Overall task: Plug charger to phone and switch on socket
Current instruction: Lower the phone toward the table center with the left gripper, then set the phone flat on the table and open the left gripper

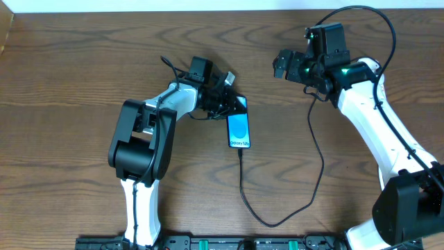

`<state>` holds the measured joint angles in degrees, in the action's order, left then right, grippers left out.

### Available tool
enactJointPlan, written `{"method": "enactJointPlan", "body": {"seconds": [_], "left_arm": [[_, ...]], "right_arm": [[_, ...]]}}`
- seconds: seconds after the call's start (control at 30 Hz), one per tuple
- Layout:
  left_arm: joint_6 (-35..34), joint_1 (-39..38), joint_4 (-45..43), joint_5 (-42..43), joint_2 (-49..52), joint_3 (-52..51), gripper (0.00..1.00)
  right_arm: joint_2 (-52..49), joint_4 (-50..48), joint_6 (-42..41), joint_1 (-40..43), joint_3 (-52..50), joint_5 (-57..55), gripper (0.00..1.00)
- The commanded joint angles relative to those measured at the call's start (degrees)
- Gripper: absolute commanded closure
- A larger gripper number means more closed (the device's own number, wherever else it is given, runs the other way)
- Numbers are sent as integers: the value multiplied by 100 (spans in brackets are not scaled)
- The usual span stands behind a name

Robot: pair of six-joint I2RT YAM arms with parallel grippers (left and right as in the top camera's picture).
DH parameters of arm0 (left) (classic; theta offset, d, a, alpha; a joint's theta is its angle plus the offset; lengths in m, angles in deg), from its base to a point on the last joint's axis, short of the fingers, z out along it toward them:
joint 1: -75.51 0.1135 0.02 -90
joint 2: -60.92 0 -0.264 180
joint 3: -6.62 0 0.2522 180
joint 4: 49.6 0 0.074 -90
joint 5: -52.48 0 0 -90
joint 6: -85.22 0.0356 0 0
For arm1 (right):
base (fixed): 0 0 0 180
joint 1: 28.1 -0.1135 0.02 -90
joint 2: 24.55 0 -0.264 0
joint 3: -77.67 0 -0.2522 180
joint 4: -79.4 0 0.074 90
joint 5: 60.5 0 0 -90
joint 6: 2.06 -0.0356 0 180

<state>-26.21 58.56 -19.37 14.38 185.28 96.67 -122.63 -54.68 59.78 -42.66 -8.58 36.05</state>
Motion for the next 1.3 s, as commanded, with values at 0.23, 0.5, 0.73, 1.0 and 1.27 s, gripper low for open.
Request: {"method": "enactJointPlan", "body": {"seconds": [0.23, 0.5, 0.73, 1.0, 1.27], "left_arm": [[-33, 9, 13, -13, -35, 48, 75], [-33, 9, 15, -13, -35, 48, 67], [-284, 9, 20, -61, -35, 48, 35], [-483, 9, 584, -964, -37, 48, 12], [-481, 9, 1270, -2155, -37, 48, 12]], "right_arm": [[101, 26, 61, 22, 31, -83, 1], [101, 26, 61, 22, 31, -83, 1], [101, 42, 61, 22, 31, -83, 1], [101, 42, 61, 22, 31, -83, 1], [101, 22, 59, 22, 31, -81, 1]]}}
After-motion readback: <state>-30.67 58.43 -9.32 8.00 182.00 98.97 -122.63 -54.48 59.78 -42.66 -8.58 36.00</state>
